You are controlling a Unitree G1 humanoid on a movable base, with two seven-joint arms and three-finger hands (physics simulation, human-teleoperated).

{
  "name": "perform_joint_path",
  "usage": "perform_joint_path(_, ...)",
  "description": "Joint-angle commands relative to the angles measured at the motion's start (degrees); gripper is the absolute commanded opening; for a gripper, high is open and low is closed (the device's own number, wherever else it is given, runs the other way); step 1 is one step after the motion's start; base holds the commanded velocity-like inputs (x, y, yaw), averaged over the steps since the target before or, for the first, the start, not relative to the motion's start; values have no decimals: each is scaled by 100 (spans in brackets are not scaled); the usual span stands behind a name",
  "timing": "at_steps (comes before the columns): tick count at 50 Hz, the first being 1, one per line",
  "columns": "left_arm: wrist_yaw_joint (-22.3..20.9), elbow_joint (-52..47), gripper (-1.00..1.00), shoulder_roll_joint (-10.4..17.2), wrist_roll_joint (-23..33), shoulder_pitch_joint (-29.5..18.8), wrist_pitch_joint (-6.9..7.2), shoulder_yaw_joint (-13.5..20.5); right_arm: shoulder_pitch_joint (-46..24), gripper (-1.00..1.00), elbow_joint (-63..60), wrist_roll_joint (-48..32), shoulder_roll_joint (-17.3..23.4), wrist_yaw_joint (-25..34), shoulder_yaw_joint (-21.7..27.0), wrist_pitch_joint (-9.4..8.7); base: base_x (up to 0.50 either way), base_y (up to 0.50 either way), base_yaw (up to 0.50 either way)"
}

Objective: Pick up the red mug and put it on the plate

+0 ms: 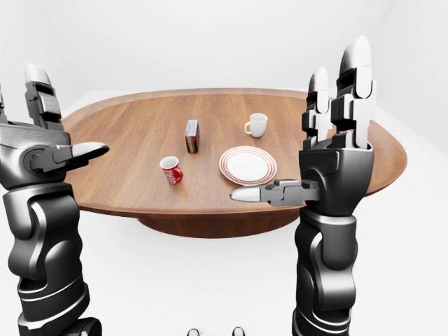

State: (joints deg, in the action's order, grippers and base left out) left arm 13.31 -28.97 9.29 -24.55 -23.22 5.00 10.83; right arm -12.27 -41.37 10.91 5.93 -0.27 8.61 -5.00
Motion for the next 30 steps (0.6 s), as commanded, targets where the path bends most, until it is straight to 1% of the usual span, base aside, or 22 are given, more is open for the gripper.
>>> perform_joint_path(1, 44, 29, 98, 42, -50, -51, 0, 28, 11, 100, -69, -1, 13, 51, 22, 0, 0, 50, 0)
perform_joint_path(13, 32, 17, 98, 56, -53, -39, 0, 27, -10, 100, -123, -5, 8, 52, 14, 0, 0, 50, 0)
perform_joint_path(14, 42, 80, 98, 77, -75, -122, 0, 56, -40, 100, -61, 14, 4, 6, 64, 0, 0, 0, 0)
perform_joint_path(30, 44, 141, 98, 114, -95, -126, 0, 75, -44, 100, -47, 63, 27, -21, 47, 0, 0, 0, 0)
